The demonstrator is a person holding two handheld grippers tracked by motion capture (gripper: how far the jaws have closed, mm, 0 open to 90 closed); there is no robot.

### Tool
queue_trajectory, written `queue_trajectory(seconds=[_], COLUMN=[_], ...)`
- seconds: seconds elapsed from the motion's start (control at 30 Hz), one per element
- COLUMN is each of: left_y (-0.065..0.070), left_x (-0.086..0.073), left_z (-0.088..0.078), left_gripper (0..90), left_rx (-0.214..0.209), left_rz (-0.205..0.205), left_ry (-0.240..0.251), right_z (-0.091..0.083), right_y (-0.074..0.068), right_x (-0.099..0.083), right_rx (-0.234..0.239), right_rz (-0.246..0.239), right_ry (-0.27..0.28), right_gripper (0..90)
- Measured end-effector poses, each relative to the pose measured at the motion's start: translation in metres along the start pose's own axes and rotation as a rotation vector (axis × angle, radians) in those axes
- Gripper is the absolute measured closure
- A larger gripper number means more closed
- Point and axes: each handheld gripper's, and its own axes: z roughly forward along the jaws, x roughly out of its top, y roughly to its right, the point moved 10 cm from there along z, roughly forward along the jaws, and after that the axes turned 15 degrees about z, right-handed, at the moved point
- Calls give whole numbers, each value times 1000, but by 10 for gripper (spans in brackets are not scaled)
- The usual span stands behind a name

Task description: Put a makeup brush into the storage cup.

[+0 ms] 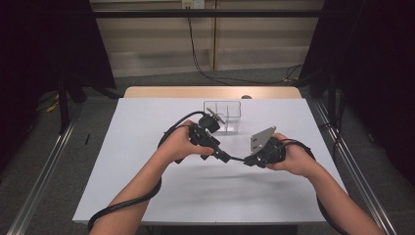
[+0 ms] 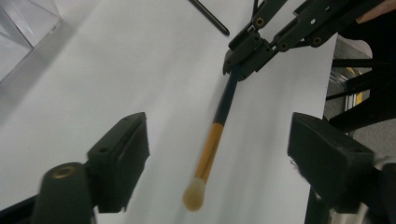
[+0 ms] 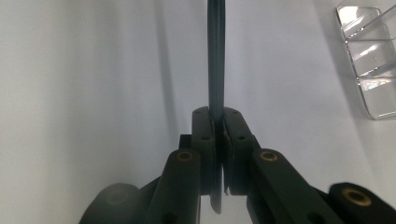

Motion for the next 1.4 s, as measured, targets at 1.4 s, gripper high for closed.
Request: queue_trajectory(seconds=[1.4], left_y=[-17], left_x=[30], left_z=[-32], left_gripper=[35], left_rx=[222], left_rz=[45], left_ry=[567], right_z=[-3], right_y=[4], right_x=[10], right_rx=[27], right_rz=[137], right_ry=[140], right_gripper=[854])
